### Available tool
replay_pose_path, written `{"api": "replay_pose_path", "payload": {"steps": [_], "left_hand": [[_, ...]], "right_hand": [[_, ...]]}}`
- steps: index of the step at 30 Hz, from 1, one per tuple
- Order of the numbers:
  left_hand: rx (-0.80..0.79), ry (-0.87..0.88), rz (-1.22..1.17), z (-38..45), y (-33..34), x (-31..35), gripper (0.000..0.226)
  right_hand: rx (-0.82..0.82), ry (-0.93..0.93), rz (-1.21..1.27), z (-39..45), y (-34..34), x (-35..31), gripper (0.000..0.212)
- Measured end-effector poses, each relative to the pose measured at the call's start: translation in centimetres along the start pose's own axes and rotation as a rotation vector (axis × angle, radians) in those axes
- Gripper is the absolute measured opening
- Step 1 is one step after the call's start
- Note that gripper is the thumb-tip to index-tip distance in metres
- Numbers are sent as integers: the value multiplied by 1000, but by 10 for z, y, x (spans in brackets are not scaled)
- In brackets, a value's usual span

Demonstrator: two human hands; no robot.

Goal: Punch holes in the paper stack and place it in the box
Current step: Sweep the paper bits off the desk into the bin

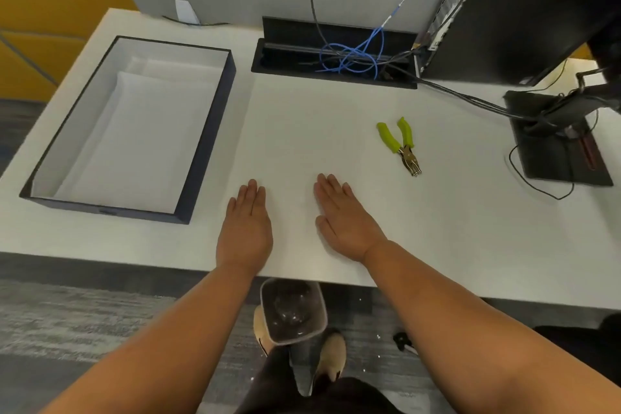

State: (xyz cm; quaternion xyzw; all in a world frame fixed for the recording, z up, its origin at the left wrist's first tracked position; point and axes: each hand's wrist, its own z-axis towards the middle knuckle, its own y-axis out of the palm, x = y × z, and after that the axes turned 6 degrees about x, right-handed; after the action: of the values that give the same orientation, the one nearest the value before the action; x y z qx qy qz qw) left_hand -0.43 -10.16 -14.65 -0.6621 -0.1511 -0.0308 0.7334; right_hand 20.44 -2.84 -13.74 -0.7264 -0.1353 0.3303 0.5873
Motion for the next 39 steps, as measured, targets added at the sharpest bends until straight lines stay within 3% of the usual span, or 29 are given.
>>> {"api": "replay_pose_path", "payload": {"steps": [8,12,14,21,26,33,36,39], "left_hand": [[25,-35,1,-24,2,10,54],[26,-34,-29,-27,0,9,50],[37,-38,-58,-26,-1,7,48],[70,-12,-77,-28,1,4,46],[79,5,-64,-29,2,4,47],[99,82,-105,-40,3,-2,45],[135,165,-185,-50,5,-7,39],[215,170,-280,-75,8,-9,37]], "right_hand": [[-30,-227,63,-22,0,-7,59],[111,-8,154,-15,0,0,59],[93,58,114,-5,1,1,59],[26,-175,-4,4,9,-20,56],[9,-227,-20,-21,15,-28,57],[45,-104,120,-49,20,-44,56],[181,111,399,-54,15,-50,49],[288,276,498,-57,14,-58,47]]}}
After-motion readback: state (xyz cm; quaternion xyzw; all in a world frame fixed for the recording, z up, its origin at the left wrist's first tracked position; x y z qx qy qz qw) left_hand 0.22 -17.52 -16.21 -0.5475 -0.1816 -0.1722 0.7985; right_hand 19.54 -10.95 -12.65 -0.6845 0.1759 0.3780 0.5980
